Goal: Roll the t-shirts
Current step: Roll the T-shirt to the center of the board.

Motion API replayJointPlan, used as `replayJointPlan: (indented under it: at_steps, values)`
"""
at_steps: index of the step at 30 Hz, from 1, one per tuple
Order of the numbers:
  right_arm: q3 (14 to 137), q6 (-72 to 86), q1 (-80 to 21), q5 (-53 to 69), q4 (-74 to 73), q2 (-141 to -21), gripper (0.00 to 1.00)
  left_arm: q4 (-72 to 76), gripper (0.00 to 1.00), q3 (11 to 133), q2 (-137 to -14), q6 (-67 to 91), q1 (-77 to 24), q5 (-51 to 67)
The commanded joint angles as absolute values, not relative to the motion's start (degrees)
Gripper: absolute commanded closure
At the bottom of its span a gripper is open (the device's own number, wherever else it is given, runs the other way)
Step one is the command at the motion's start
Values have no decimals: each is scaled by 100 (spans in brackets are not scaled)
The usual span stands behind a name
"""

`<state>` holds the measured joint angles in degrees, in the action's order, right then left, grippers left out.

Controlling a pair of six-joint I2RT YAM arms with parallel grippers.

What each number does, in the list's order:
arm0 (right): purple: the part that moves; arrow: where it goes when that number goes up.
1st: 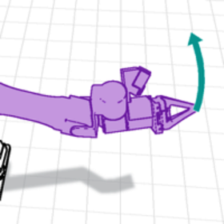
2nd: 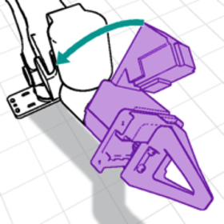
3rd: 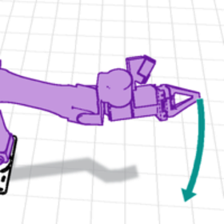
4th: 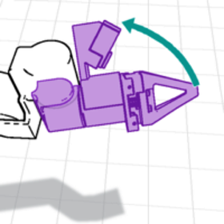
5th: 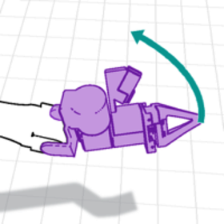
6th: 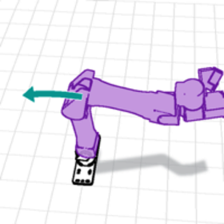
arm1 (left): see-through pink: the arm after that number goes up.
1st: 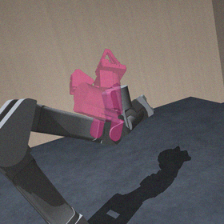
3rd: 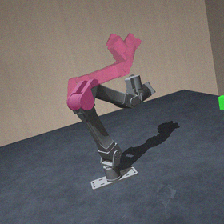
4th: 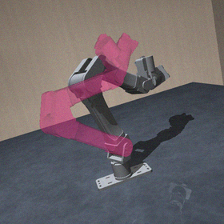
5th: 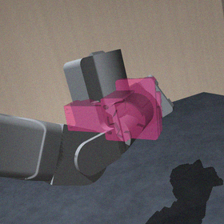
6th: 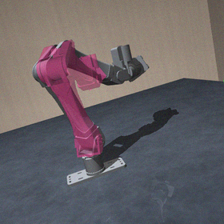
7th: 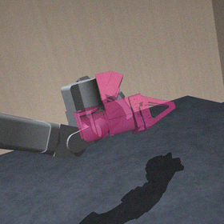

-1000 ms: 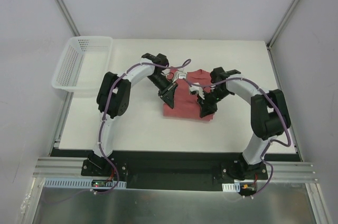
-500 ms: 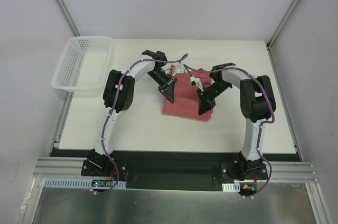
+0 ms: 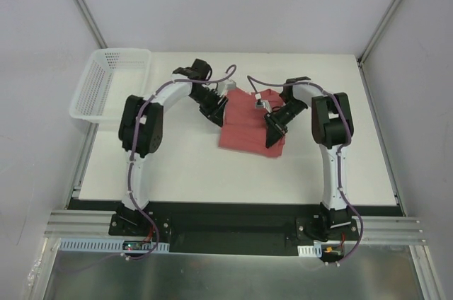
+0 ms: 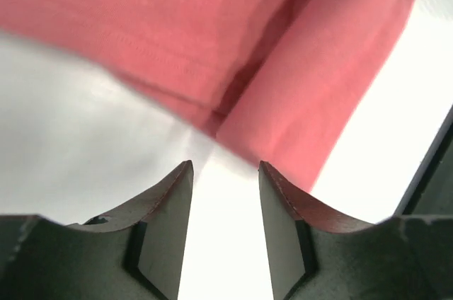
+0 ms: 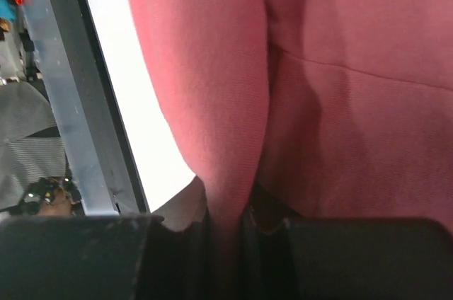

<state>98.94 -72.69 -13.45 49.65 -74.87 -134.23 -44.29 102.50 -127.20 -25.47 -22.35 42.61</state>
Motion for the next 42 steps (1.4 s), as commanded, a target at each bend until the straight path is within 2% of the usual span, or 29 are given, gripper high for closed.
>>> replayJointPlan:
  at_steps: [1, 3, 7, 13, 14, 18, 30, 35, 38, 40, 41, 42]
  values:
    - [10345, -6891, -1239, 4817, -8429, -13684, 88, -3560, 56, 9424, -11034, -2873, -2171, 3577]
    - [10353, -6655, -1257, 4781, -8289, -13676, 87, -3350, 55, 8654, -10619, -3398, -2302, 3490]
    - [10424, -6548, -1257, 4746, -8288, -13737, 88, -2007, 50, 6955, -9329, -4279, -2934, 3017]
    - [10600, -6609, -1248, 4772, -8490, -13860, 88, -11, 45, 5125, -8622, -5299, -3638, 2470]
    - [10600, -6618, -1248, 4764, -8490, -13860, 88, 548, 44, 5020, -8639, -5352, -3743, 2357]
    - [10626, -6636, -1248, 4772, -8543, -13878, 88, 975, 44, 4887, -8841, -5493, -3946, 2259]
    - [11004, -6794, -1204, 4843, -8947, -14150, 88, 1072, 44, 5018, -9456, -5966, -4271, 2224]
    - [11039, -6820, -1178, 4922, -9000, -14177, 88, 1099, 46, 5237, -10071, -6529, -4280, 1565]
    - [11039, -6838, -1178, 4922, -9017, -14177, 86, 941, 52, 5430, -10344, -6705, -4280, 1346]
    - [11013, -6855, -1169, 4922, -9018, -14159, 79, 600, 65, 5650, -10520, -6680, -4280, 1318]
    - [10978, -6873, -1169, 4931, -9000, -14150, 73, 224, 73, 5895, -10573, -6584, -4280, 1318]
    - [10943, -6890, -1160, 4974, -8983, -14116, 59, -154, 84, 6045, -10678, -6548, -4272, 1405]
